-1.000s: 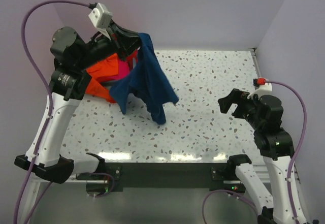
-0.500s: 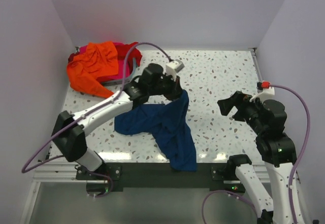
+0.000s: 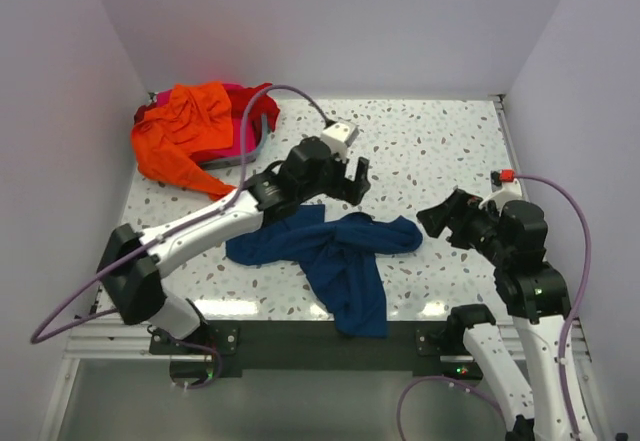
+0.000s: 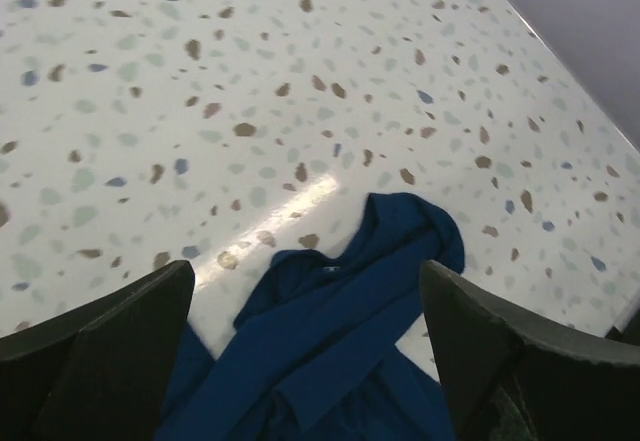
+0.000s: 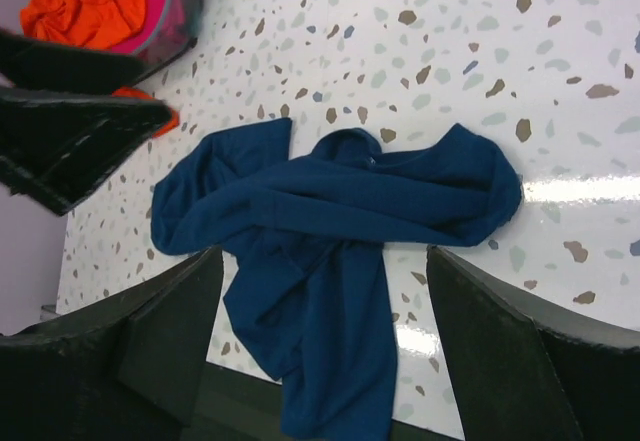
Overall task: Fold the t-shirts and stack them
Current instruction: Move the tshirt to the center of the board, then flatten the tshirt out
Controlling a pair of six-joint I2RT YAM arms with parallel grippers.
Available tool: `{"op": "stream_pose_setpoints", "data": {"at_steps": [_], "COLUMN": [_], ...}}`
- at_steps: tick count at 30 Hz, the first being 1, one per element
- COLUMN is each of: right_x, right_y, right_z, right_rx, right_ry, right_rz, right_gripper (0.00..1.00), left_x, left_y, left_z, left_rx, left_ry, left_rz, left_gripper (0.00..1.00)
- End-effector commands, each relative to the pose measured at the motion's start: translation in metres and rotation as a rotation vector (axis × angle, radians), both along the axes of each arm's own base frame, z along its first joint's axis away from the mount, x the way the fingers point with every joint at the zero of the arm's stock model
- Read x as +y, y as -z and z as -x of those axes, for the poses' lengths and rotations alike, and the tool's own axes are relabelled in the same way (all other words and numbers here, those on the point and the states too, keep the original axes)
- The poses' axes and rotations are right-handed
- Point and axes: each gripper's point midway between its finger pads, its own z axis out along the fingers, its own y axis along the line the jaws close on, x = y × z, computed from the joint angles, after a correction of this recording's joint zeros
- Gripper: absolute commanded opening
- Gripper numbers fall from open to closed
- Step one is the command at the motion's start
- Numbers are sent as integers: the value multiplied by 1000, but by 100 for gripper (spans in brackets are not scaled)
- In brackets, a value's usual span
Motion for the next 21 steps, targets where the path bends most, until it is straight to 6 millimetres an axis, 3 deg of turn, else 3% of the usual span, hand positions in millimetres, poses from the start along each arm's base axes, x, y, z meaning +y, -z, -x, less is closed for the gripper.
{"op": "stream_pose_setpoints", "data": {"at_steps": [1,2,3,4,5,6,7,8,9,10,12,13,15,17,19,21], "right_x": [15,17,20,21,22,24,30,35,35,51,61,83,105,134,157,171], "right_y": [1,7,9,11,19,20,21,28,32,32,46,45,58,58,75,76], "right_z": [-8,-9,-10,-12,-14,-15,-16,-18,-22,-20,-28,-22,-24,-22,-22,-25], "right_rx": [2,17,17,23,41,46,44,63,67,61,89,81,109,84,104,105], "right_ry": [-48,-58,-66,-70,-71,-76,-95,-106,-90,-139,-126,-193,-225,-271,-302,-309], "right_rz": [-75,-80,-83,-84,-81,-81,-87,-86,-66,-60,-3,1,37,60,135,174], "right_gripper": [85,85,85,85,84,84,84,83,83,83,83,82,82,82,82,82], "left_x": [88,110,136,151,173,193,215,224,238,246,259,262,274,281,285,288], "left_y": [-5,-14,21,31,28,61,59,67,85,83,93,96,108,120,124,129], "left_z": [-5,2,11,17,20,31,32,36,45,49,56,59,64,69,70,73], "left_rx": [-56,-64,-2,20,22,90,94,111,140,128,140,143,169,198,213,222], "left_ry": [-351,-405,-498,-539,-592,-642,-700,-719,-753,-776,-819,-833,-889,-925,-969,-994], "left_rz": [-63,-29,-64,-61,-22,-43,-1,6,-15,3,-25,-33,-64,-94,-79,-67], "left_gripper": [100,100,100,100,100,100,100,100,100,100,100,100,100,100,100,100]}}
